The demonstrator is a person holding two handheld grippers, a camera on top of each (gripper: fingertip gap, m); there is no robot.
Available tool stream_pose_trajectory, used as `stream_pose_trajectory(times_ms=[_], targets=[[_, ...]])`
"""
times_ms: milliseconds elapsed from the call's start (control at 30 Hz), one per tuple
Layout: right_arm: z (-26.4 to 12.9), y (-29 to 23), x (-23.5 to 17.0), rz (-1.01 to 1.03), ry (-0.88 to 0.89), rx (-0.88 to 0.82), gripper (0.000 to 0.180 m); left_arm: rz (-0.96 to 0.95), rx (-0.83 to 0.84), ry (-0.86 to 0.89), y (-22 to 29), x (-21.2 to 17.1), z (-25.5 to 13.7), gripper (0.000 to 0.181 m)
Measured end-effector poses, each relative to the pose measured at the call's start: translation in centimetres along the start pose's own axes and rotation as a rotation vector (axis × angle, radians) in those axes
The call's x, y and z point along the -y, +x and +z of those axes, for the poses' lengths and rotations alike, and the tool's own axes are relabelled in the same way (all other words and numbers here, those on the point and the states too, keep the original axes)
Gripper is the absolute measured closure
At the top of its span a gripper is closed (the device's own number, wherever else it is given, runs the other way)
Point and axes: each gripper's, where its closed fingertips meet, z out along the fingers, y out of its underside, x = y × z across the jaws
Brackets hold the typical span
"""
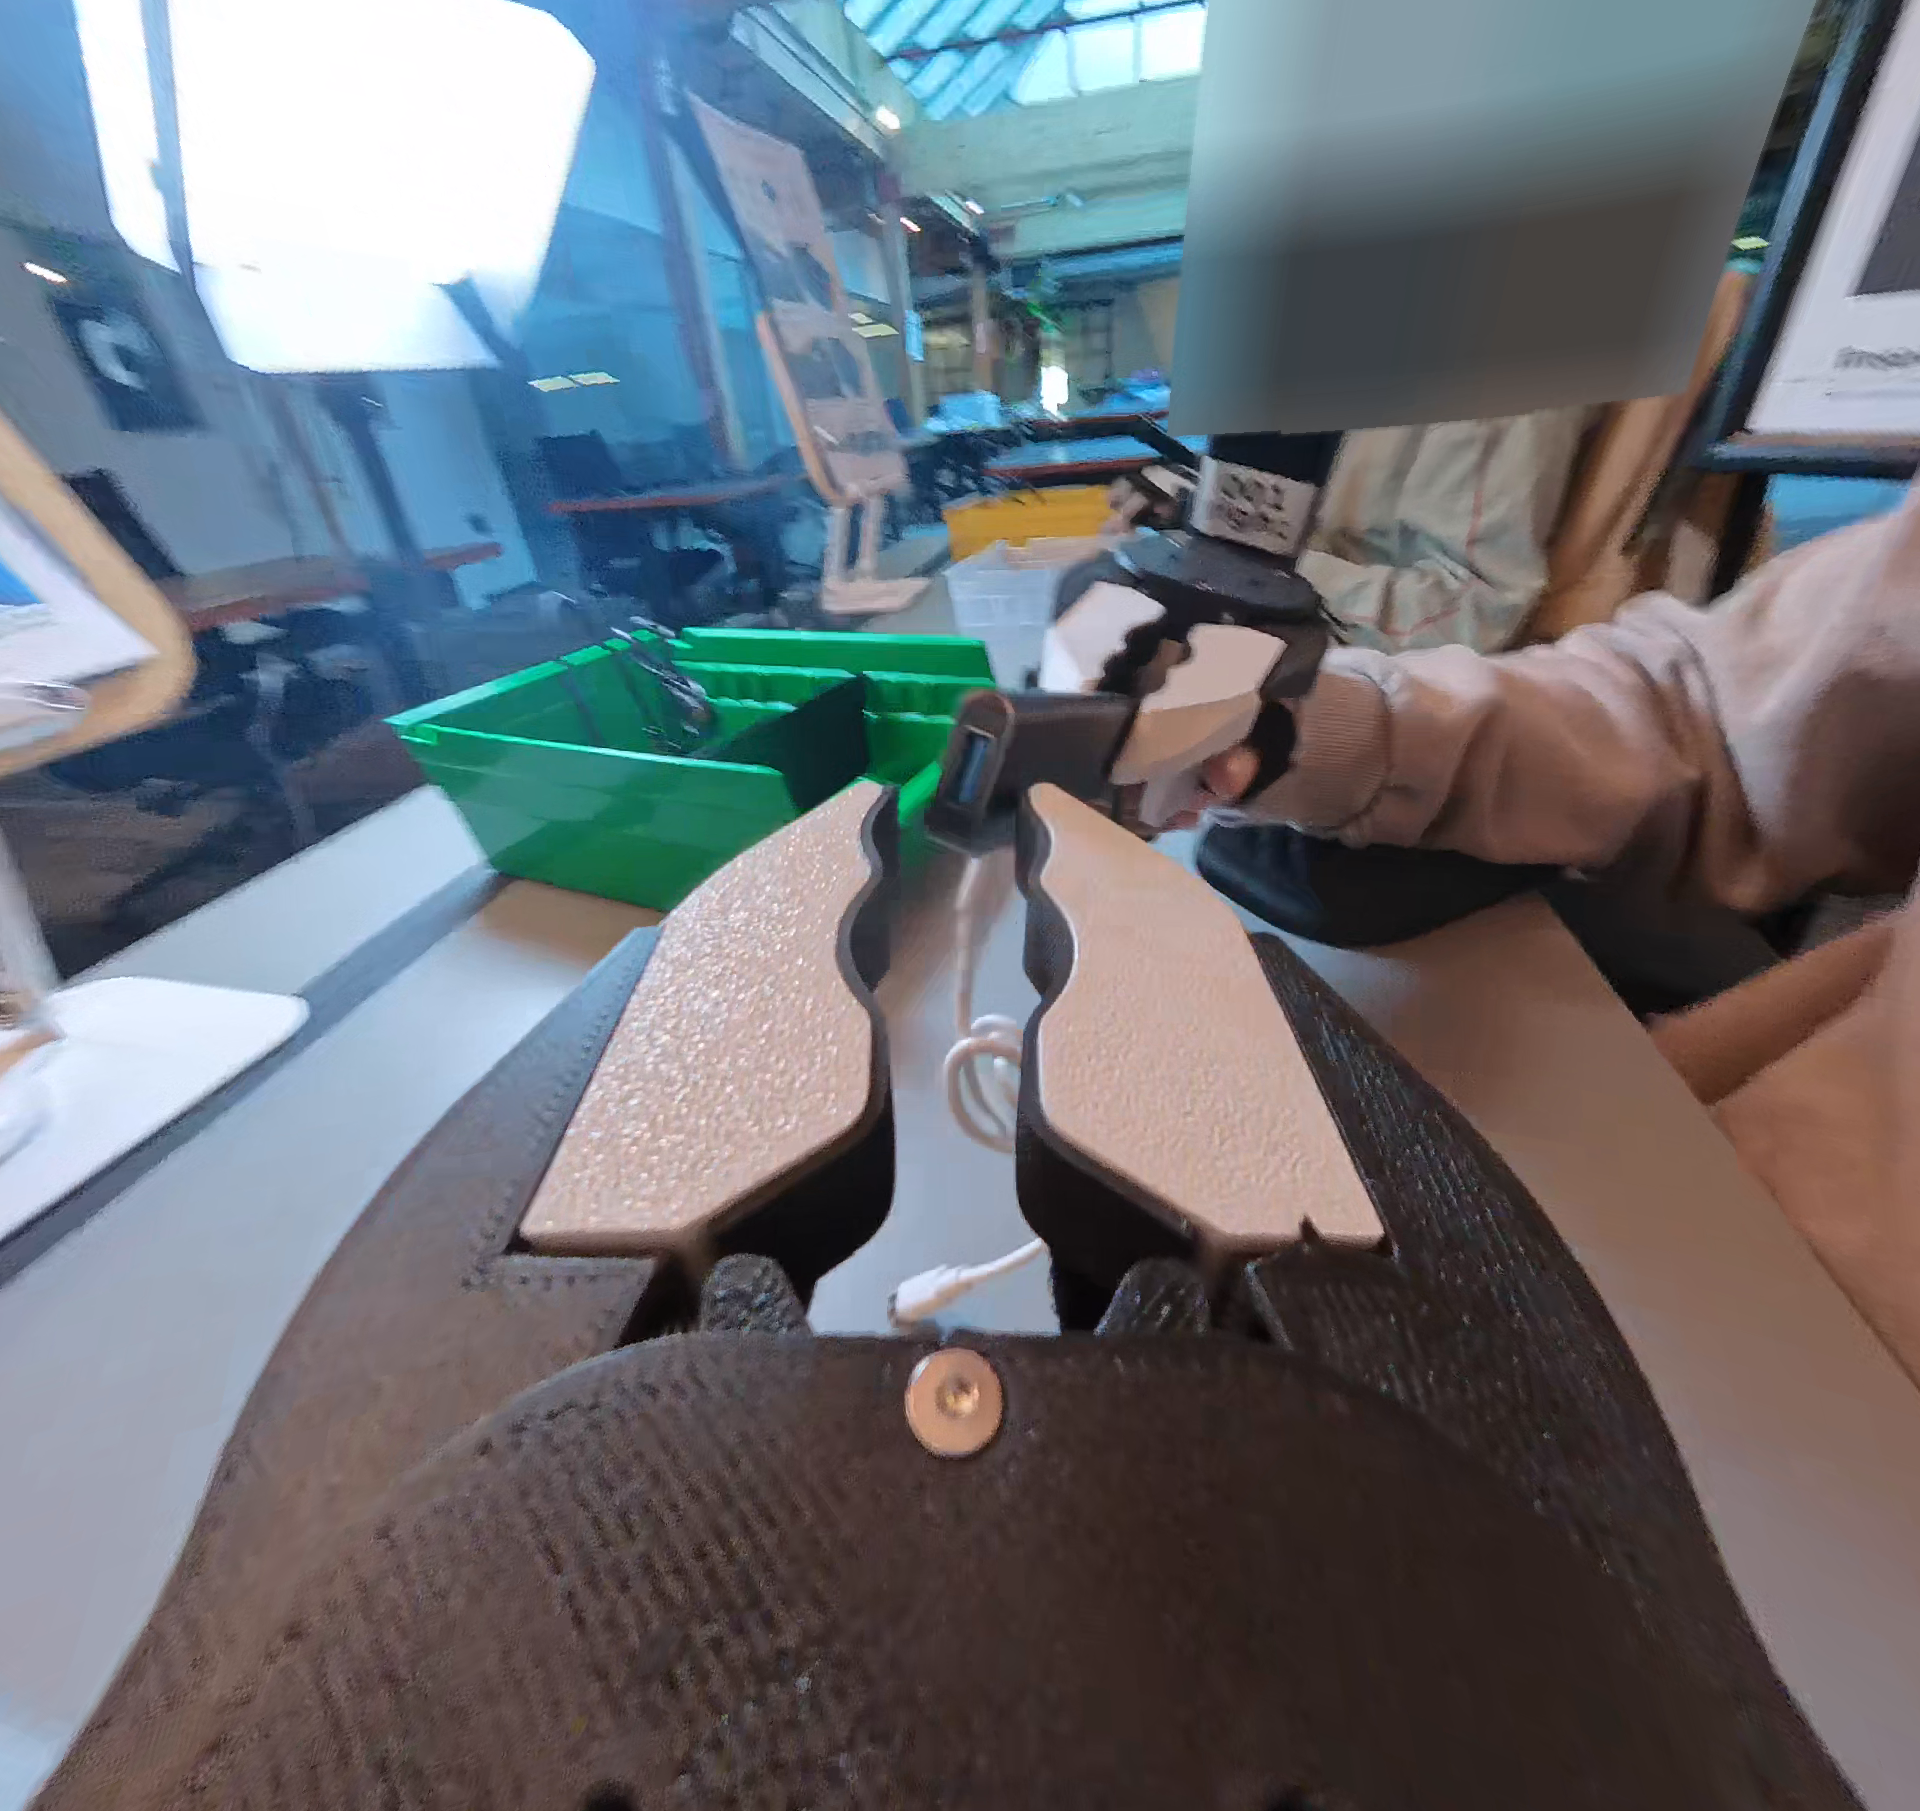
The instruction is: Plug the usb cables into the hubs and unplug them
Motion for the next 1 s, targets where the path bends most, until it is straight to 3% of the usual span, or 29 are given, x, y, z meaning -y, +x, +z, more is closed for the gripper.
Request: stream_pose_trajectory(times_ms=[100, 233, 367, 500, 733, 1000], targets=[[-1.4, 1.7, 0.9, 0.0, 0.015, -0.078, 0.169, 0.008, 0.209, 0.084, -4.1, 4.2, -4.0, 0.156], [-3.3, 3.4, 1.2, -0.012, -0.007, -0.132, 0.169, 0.039, 0.551, 0.057, -10.8, 8.5, -13.6, 0.166], [-3.9, 3.9, 0.2, -0.077, -0.087, -0.156, 0.169, 0.005, 0.651, -0.341, -14.1, 4.5, -19.3, 0.168], [-3.6, 3.7, 0.1, -0.095, -0.11, -0.148, 0.169, 0.174, 0.735, -0.785, -16.7, -0.3, -23.4, 0.169], [-3.0, 3.4, -0.1, -0.099, -0.12, -0.132, 0.169, 0.202, 0.392, -1.245, -17.8, -8.0, -22.5, 0.164], [-3.9, 3.9, -0.4, -0.08, -0.111, -0.162, 0.169, 0.24, 0.01, -1.558, -18.7, -14.7, -19.4, 0.153]])
